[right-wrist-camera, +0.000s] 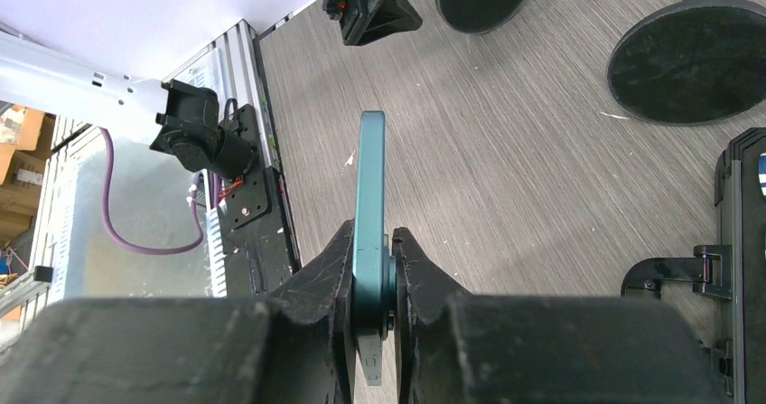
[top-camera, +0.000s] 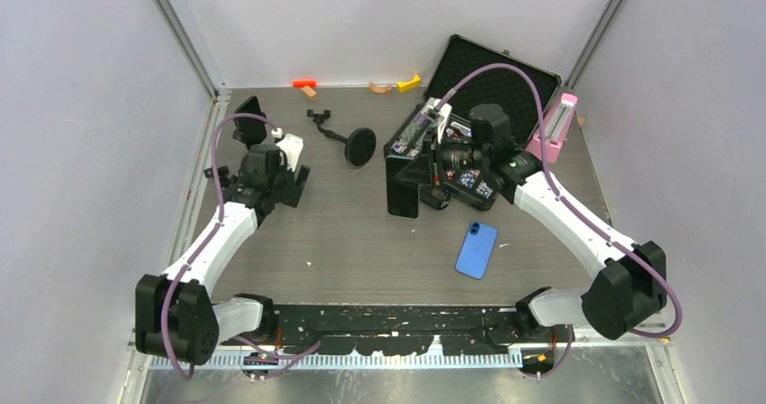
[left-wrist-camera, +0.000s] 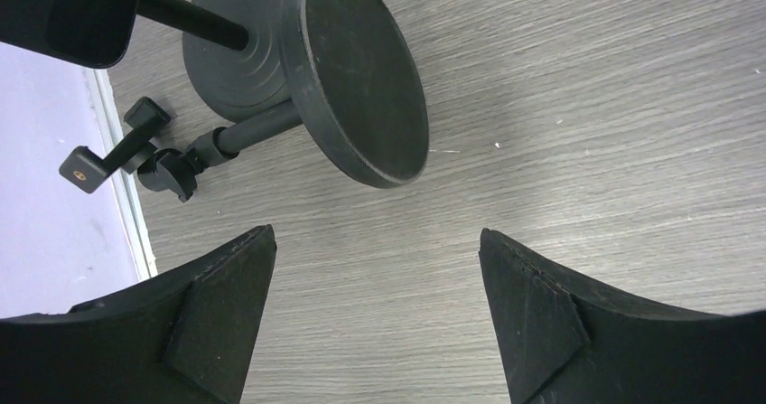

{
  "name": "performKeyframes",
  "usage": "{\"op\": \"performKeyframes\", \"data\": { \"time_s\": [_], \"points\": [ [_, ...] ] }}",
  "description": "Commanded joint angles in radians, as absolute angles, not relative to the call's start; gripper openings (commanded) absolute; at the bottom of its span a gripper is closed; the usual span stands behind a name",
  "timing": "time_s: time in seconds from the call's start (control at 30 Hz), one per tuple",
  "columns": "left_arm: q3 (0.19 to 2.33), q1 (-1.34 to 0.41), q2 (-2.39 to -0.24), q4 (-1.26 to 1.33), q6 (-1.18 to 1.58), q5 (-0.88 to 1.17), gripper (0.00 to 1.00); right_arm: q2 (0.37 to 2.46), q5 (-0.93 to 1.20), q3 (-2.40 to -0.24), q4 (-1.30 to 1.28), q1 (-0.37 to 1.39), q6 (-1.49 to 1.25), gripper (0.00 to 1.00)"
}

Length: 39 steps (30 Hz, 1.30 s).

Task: Place the phone on the phone stand
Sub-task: Pick up the phone stand at the center of the board.

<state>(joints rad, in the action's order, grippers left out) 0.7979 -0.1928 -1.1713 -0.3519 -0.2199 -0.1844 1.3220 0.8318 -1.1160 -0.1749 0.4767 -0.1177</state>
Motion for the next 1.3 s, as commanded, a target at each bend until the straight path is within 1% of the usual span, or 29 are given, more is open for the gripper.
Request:
{"op": "performKeyframes", "data": {
  "time_s": [0.0,0.17,0.3,0.47,0.53,0.7,0.87,1.0,1.13,1.27],
  "points": [
    [0.788,-0.184,-1.211,-0.22,-0.216,-0.191,0.86,1.309,0.866,-1.117,-0.122,0.477,-0.112,0.0],
    [0.793,-0.178,-1.309,-0.14,-0.195,-0.186,0.81,1.317,0.876,-1.115,-0.12,0.477,-0.113,0.0],
    [0.797,-0.175,-1.376,-0.07,-0.178,-0.224,0.77,1.32,0.882,-1.112,-0.12,0.475,-0.114,0.0],
    [0.787,-0.17,-1.409,-0.012,-0.166,-0.217,0.74,1.324,0.89,-1.108,-0.114,0.475,-0.113,0.0],
    [0.785,-0.17,-1.415,-0.006,-0.168,-0.211,0.69,1.328,0.892,-1.107,-0.114,0.475,-0.115,0.0],
    [0.764,-0.17,-1.426,0.063,-0.194,-0.213,0.5,1.334,0.896,-1.108,-0.112,0.476,-0.118,0.0],
    [0.731,-0.17,-1.431,0.1,-0.214,-0.225,0.4,1.334,0.898,-1.106,-0.112,0.475,-0.118,0.0],
    [0.711,-0.17,-1.409,0.095,-0.221,-0.24,0.3,1.338,0.9,-1.106,-0.112,0.476,-0.118,0.0],
    [0.682,-0.17,-1.34,0.046,-0.229,-0.245,0.21,1.339,0.902,-1.106,-0.112,0.475,-0.116,0.0],
    [0.653,-0.17,-1.239,-0.025,-0.242,-0.244,0.16,1.346,0.904,-1.106,-0.112,0.476,-0.115,0.0]
  ]
}}
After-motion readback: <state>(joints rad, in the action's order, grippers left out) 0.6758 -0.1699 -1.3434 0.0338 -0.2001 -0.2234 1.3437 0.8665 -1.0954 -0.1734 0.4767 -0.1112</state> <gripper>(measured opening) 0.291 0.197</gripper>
